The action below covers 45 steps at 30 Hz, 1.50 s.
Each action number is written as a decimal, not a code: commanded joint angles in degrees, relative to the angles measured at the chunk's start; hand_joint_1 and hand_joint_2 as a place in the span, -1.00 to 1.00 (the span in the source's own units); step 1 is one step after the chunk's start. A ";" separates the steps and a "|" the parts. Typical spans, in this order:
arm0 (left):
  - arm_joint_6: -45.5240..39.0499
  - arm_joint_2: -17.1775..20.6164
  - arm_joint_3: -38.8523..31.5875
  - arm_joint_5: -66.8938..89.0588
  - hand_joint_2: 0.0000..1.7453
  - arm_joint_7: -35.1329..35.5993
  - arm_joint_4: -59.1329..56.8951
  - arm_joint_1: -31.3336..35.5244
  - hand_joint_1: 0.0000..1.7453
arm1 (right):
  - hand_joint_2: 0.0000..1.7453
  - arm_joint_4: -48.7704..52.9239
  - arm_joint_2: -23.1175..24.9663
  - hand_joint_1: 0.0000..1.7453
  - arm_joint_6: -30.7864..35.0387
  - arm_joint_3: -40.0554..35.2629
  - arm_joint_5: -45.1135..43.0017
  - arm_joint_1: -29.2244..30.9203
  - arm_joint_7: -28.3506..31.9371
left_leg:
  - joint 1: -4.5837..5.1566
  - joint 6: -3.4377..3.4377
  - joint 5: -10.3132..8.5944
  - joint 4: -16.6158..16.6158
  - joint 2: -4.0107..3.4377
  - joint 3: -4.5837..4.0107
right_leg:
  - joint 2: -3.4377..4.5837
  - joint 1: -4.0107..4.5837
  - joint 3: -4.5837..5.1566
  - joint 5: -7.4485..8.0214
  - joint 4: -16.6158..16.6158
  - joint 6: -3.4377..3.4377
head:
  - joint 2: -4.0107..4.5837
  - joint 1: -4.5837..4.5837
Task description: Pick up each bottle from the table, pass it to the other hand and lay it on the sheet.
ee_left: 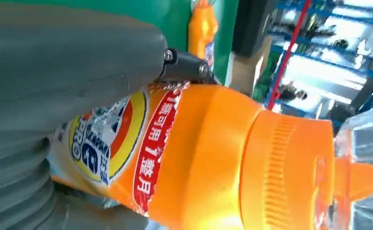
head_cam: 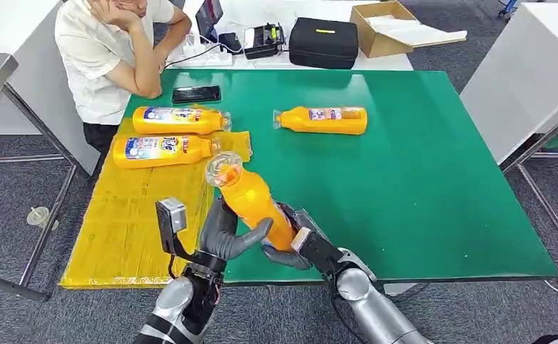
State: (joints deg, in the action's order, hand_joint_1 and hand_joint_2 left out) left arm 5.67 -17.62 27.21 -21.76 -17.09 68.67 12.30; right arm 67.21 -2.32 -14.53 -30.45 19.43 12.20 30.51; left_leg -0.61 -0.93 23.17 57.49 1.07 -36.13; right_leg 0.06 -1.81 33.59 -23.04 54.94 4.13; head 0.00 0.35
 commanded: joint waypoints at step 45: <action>-9.41 -0.08 -11.00 40.59 1.00 4.85 7.24 -0.57 1.00 | 1.00 6.97 7.47 -1.00 28.16 28.63 30.28 -4.27 -0.46 | 0.01 0.00 0.13 0.05 -0.05 0.10 | 0.00 0.03 -0.14 -0.12 0.06 -0.20 | 0.00 0.00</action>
State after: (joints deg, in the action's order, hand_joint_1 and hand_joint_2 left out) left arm 1.88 -17.62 22.20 1.51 -13.51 71.98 12.72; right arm 65.25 2.65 11.39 -19.84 48.59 11.09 27.69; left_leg -0.61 -0.93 23.17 57.49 1.13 -36.22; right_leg 0.05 -1.80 33.63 -23.04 54.95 4.13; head 0.00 0.35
